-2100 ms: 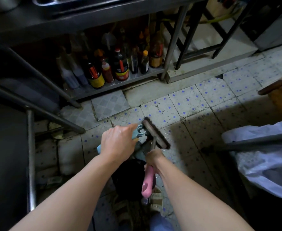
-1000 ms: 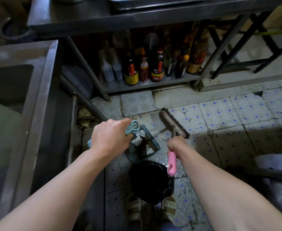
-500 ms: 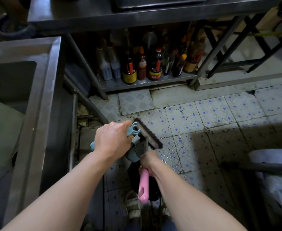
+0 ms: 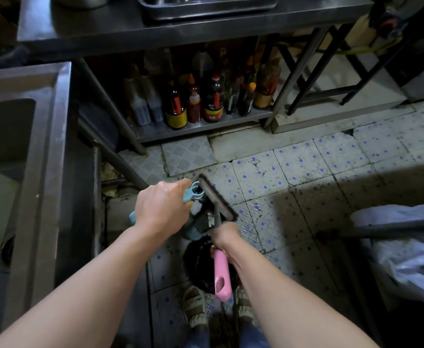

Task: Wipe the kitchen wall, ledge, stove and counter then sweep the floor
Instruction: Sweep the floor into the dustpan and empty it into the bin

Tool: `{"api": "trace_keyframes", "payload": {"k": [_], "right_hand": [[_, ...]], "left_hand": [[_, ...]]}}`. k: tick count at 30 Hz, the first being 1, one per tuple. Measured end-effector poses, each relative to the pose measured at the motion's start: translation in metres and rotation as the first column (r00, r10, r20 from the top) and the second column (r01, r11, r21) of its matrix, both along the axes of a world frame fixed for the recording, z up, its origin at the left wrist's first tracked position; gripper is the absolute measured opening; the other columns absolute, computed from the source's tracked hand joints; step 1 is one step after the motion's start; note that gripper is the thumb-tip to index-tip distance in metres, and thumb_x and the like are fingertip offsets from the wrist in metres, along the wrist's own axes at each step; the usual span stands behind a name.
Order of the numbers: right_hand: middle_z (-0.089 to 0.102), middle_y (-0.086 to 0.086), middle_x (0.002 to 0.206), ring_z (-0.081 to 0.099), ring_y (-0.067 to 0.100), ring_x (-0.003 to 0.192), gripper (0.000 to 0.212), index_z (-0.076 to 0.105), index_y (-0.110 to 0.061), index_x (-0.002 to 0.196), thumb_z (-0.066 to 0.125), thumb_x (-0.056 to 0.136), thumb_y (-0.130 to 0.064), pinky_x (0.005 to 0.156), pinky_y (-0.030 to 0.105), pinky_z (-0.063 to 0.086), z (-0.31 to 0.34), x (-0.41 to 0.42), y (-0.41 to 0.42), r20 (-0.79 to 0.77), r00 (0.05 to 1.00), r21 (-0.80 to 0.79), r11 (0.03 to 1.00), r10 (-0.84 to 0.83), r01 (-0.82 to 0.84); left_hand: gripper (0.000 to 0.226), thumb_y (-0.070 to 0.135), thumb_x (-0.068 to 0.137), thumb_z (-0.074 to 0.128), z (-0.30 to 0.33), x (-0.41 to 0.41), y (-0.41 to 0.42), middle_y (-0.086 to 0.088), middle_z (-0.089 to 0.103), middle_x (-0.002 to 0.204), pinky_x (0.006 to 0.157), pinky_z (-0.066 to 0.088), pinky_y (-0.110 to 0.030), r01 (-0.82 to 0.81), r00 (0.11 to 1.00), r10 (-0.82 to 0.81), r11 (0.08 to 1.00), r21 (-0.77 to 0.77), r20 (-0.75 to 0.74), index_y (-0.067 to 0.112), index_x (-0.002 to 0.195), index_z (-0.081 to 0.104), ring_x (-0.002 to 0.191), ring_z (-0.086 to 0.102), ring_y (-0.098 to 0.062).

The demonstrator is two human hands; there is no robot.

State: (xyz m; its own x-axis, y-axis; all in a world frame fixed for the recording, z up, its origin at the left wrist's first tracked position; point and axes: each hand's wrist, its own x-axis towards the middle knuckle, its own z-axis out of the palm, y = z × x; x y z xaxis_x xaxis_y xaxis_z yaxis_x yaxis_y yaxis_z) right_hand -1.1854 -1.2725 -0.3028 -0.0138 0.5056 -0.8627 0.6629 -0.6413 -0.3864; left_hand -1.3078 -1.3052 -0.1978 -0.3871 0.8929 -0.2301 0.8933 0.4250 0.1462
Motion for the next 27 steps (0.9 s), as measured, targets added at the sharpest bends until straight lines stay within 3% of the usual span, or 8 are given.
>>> {"api": "trace_keyframes", "payload": {"k": [3,9,11,14,17,20,24,27], "right_hand": [[0.060,0.014,0.083,0.061,0.028,0.068,0.029,0.061,0.004,0.108,0.050,0.081,0.001,0.054,0.032,0.054,0.008,0.018,0.011,0.033,0.997,0.026,0.998,-0.066,0.066],[0.058,0.016,0.091,0.051,0.021,0.046,0.029,0.057,0.004,0.112,0.043,0.086,0.003,0.029,0.017,0.034,0.006,0.064,0.035,0.110,0.977,0.055,0.983,-0.180,0.175],[0.061,0.018,0.096,0.057,0.025,0.054,0.027,0.055,0.005,0.114,0.046,0.089,-0.001,0.039,0.021,0.042,-0.001,0.077,0.043,0.122,0.971,0.057,0.978,-0.205,0.200],[0.065,0.019,0.110,0.065,0.029,0.085,0.034,0.055,0.008,0.116,0.054,0.086,-0.009,0.072,0.031,0.052,-0.011,0.095,0.055,0.170,0.954,0.080,0.969,-0.245,0.235],[0.066,0.019,0.104,0.066,0.028,0.084,0.028,0.057,0.007,0.109,0.051,0.084,-0.005,0.076,0.036,0.055,-0.022,0.108,0.065,0.195,0.948,0.065,0.968,-0.252,0.244],[0.066,0.021,0.106,0.067,0.031,0.090,0.034,0.055,0.005,0.115,0.049,0.083,-0.004,0.080,0.037,0.055,-0.033,0.117,0.072,0.191,0.944,0.038,0.963,-0.269,0.267],[0.060,0.018,0.117,0.059,0.028,0.097,0.032,0.053,0.004,0.122,0.046,0.092,-0.005,0.075,0.030,0.045,-0.033,0.114,0.069,0.100,0.965,-0.004,0.970,-0.243,0.245],[0.052,0.009,0.080,0.051,0.020,0.064,0.011,0.053,-0.004,0.089,0.043,0.093,-0.003,0.050,0.024,0.043,-0.030,0.105,0.062,0.039,0.964,-0.048,0.963,-0.263,0.265]], "left_hand": [[0.029,0.040,0.088,0.054,0.003,0.012,0.008,-0.005,0.066,0.099,0.072,0.040,-0.032,0.060,0.998,-0.060,0.998,-0.008,-0.007,0.029,0.115,0.053,0.095,0.060,-0.030],[0.034,0.040,0.090,0.052,-0.002,0.043,0.031,-0.005,0.066,0.105,0.076,0.042,-0.033,0.174,0.985,-0.174,0.984,-0.035,0.000,0.031,0.122,0.051,0.100,0.059,-0.029],[0.032,0.040,0.090,0.052,-0.006,0.054,0.038,-0.004,0.067,0.105,0.077,0.042,-0.033,0.203,0.979,-0.203,0.978,-0.047,0.003,0.030,0.120,0.052,0.100,0.060,-0.030],[0.032,0.040,0.090,0.052,-0.009,0.064,0.048,-0.004,0.067,0.104,0.076,0.042,-0.033,0.223,0.975,-0.223,0.974,-0.049,-0.004,0.029,0.120,0.053,0.098,0.060,-0.030],[0.027,0.040,0.090,0.053,-0.012,0.071,0.056,-0.002,0.067,0.097,0.070,0.037,-0.032,0.237,0.971,-0.238,0.971,-0.045,-0.015,0.028,0.114,0.054,0.093,0.061,-0.028],[0.022,0.037,0.090,0.053,-0.017,0.078,0.061,-0.003,0.066,0.091,0.067,0.033,-0.031,0.256,0.966,-0.259,0.965,-0.061,-0.030,0.026,0.108,0.052,0.090,0.060,-0.029],[0.025,0.037,0.089,0.054,-0.020,0.079,0.069,-0.003,0.067,0.094,0.068,0.034,-0.032,0.259,0.964,-0.262,0.964,-0.055,-0.041,0.026,0.112,0.053,0.092,0.061,-0.029],[0.027,0.035,0.089,0.054,-0.019,0.081,0.073,-0.002,0.067,0.094,0.068,0.035,-0.031,0.260,0.964,-0.262,0.964,-0.053,-0.050,0.027,0.115,0.053,0.092,0.061,-0.028]]}}
